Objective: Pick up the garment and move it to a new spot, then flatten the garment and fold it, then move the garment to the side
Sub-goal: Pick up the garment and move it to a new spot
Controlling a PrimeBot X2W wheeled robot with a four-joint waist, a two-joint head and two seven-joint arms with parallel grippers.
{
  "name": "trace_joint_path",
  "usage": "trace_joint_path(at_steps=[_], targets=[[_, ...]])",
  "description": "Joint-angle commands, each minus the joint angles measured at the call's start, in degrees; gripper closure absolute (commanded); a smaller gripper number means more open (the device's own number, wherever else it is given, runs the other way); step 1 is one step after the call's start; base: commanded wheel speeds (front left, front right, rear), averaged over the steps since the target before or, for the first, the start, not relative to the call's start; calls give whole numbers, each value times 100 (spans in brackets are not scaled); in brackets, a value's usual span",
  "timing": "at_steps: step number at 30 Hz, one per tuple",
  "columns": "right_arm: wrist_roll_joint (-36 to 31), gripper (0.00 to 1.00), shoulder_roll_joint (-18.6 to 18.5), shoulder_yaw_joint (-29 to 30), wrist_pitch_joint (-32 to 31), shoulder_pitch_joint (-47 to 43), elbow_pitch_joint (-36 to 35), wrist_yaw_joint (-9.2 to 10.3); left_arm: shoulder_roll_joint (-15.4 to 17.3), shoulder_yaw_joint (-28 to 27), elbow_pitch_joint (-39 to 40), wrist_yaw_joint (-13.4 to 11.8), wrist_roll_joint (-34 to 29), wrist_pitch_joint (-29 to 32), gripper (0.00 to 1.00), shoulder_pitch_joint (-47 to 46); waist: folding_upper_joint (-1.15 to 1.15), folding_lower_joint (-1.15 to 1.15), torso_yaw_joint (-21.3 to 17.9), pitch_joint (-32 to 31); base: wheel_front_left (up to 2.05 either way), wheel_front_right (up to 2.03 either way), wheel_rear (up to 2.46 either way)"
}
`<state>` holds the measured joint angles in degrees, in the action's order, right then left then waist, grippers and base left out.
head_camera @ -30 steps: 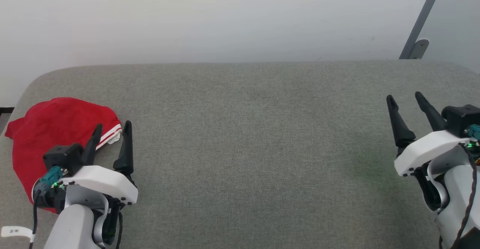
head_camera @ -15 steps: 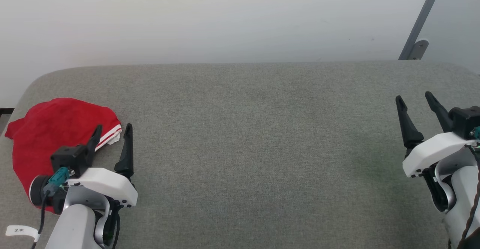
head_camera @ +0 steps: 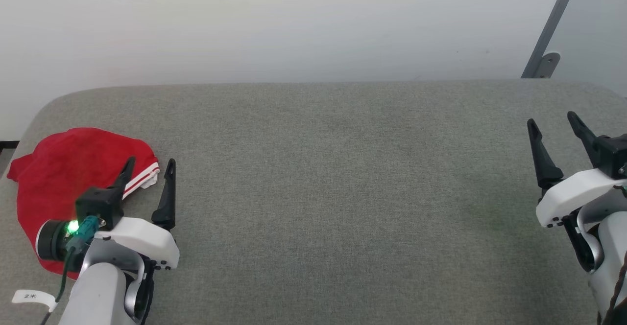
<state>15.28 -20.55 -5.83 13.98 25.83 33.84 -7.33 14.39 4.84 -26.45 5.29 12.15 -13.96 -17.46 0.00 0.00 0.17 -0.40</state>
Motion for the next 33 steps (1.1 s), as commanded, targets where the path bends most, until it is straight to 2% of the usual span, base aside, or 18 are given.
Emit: trace_joint_path(at_steps=[1, 8, 17, 27, 33], targets=[[-105, 0, -50, -8, 53, 83, 37, -27, 27, -3, -24, 28, -182, -58, 0, -120, 0, 0, 3, 6, 0, 0, 0], [-206, 0, -66, 87, 133, 130, 111, -27, 14, -36, -118, 65, -364, -135, 0, -178, 0, 0, 10, 10, 0, 0, 0], [189, 0, 26, 141, 126, 25, 153, -28, -70, -102, -283, 167, -23, -131, 0, -250, 0, 0, 17, 14, 0, 0, 0], [345, 0, 12, 127, 126, -55, 174, -28, -54, -60, -429, 201, 130, -131, 0, -289, 0, 0, 42, 13, 0, 0, 0], [443, 0, 49, 101, 126, -119, 128, -27, -85, -31, -517, 212, 221, -131, 0, -331, 0, 0, 225, 16, 0, 0, 0]])
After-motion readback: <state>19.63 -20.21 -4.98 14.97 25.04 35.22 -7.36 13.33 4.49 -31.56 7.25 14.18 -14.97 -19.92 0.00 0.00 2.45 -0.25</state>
